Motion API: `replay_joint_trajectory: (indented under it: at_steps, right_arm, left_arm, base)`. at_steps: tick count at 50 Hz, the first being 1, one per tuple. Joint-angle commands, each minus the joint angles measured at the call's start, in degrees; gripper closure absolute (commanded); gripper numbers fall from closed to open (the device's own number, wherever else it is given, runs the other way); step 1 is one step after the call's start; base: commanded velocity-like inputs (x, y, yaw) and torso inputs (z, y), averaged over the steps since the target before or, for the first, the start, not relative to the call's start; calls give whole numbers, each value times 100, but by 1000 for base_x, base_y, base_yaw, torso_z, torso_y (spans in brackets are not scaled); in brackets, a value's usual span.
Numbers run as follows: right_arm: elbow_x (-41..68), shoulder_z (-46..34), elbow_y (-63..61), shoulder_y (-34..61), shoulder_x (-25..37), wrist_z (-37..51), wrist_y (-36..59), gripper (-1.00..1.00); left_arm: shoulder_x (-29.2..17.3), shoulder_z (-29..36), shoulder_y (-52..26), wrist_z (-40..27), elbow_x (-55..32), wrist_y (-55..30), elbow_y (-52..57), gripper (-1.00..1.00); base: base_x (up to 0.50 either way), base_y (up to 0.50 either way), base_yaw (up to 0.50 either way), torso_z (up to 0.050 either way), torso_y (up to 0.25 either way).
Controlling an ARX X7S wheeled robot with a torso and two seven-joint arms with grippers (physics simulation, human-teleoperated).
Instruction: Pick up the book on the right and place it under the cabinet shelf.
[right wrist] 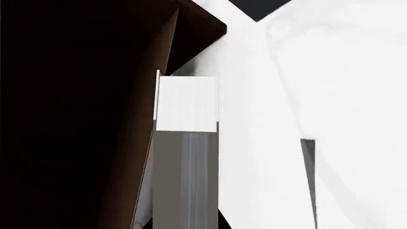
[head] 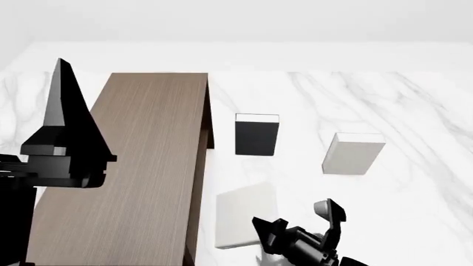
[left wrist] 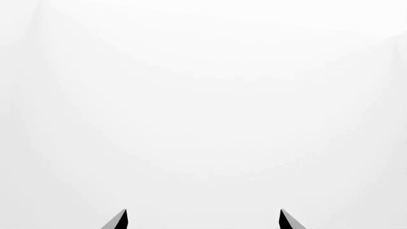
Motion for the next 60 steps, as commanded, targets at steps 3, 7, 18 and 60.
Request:
replay_joint_trajectory:
  at_steps: [3,7,18,60]
  right_arm:
    - [283,-315,191,11,-41,-360,-329,100]
    - [202,-422,193,-25,-41,-398,-467,100]
    - [-116,-756,423,-69,-28,-520,-870,100]
    - [-309,-1047,1354,58,-19,-346,-1327,-100]
  left_arm:
    - [11,-5,7,22,0,-19,13,-100]
    - [13,-6,16,33,3,-7,20,-100]
    - [24,-10,24,47,5,-15,36,-100]
    - [56,-39,54,59,12,-51,65,-100]
  base:
    - [0,0,0,3,0]
    - [0,0,0,0,3]
    - [0,0,0,0,1]
    - [0,0,0,0,0]
